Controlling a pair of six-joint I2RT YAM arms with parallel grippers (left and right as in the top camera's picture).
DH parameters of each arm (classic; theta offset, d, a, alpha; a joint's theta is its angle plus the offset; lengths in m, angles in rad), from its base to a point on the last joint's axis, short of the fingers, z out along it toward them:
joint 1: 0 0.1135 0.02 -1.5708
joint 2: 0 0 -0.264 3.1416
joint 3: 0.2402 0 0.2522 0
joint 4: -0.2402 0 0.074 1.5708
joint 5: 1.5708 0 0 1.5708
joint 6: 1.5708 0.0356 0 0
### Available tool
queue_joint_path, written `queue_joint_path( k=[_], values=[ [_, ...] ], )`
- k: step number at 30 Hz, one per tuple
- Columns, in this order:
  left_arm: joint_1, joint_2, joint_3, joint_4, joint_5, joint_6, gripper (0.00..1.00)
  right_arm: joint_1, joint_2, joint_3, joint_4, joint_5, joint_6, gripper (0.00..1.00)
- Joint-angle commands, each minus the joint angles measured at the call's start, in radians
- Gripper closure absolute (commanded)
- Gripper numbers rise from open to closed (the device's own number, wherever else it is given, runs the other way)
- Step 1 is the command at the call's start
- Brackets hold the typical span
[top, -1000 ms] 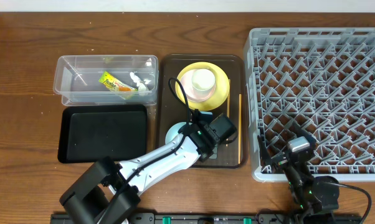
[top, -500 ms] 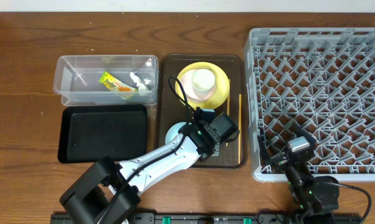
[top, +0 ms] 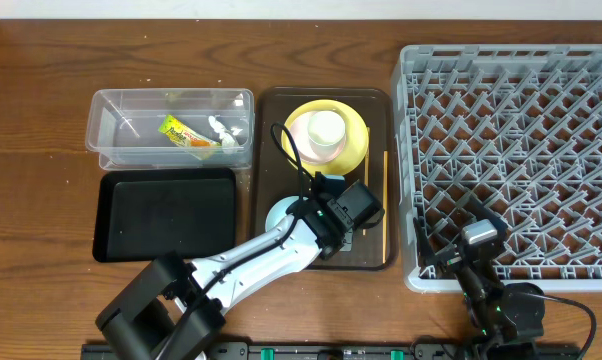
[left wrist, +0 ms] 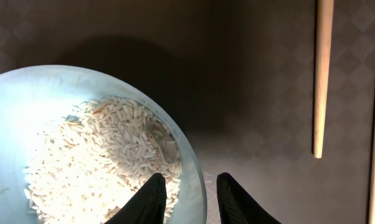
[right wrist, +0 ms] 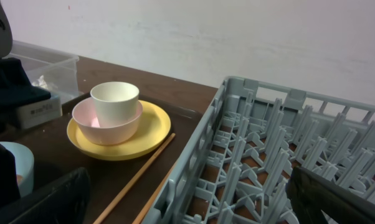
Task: Sort waste into correct bins and load items into the dishwasher rack
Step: 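Lower the left gripper and grip the rim of the rice bowl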
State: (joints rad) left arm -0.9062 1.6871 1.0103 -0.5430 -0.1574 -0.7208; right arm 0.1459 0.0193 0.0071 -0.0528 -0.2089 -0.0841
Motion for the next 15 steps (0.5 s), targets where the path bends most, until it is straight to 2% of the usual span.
queue_joint_path(
  k=[1,15],
  values=[
    [-0.003,0.013,-0.012,-0.001,-0.019,0.005,0.72,-0.001,-0.003,-0.002,-0.003,-0.002,0.001,0.01],
    [-0.002,0.013,-0.017,0.014,-0.019,0.004,0.76,-0.001,-0.003,-0.002,-0.003,-0.002,0.001,0.01]
  ],
)
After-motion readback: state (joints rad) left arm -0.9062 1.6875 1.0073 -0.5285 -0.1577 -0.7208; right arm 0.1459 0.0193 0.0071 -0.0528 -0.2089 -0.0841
